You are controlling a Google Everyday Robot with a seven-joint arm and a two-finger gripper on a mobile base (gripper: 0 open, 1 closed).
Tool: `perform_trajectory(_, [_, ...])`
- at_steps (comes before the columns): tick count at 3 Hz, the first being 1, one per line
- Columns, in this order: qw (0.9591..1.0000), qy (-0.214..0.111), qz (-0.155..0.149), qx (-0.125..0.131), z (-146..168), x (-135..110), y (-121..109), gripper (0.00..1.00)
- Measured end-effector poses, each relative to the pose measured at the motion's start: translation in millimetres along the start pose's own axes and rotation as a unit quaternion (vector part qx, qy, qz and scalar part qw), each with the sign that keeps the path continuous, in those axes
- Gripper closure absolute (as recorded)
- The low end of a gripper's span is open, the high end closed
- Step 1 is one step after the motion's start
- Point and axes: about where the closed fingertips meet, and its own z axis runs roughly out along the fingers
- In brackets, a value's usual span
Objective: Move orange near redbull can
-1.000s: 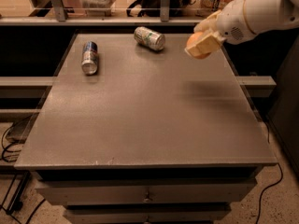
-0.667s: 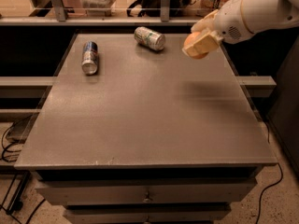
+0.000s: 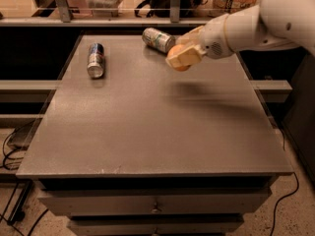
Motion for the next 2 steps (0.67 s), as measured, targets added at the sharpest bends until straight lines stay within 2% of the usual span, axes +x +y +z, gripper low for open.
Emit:
perform_trajectory(1, [0.9983, -0.052, 0.018, -0.018, 52, -22, 9, 1.00])
perform_trajectory(2, [0.9959, -0.079, 0.028, -0.033, 99, -35, 17, 1.00])
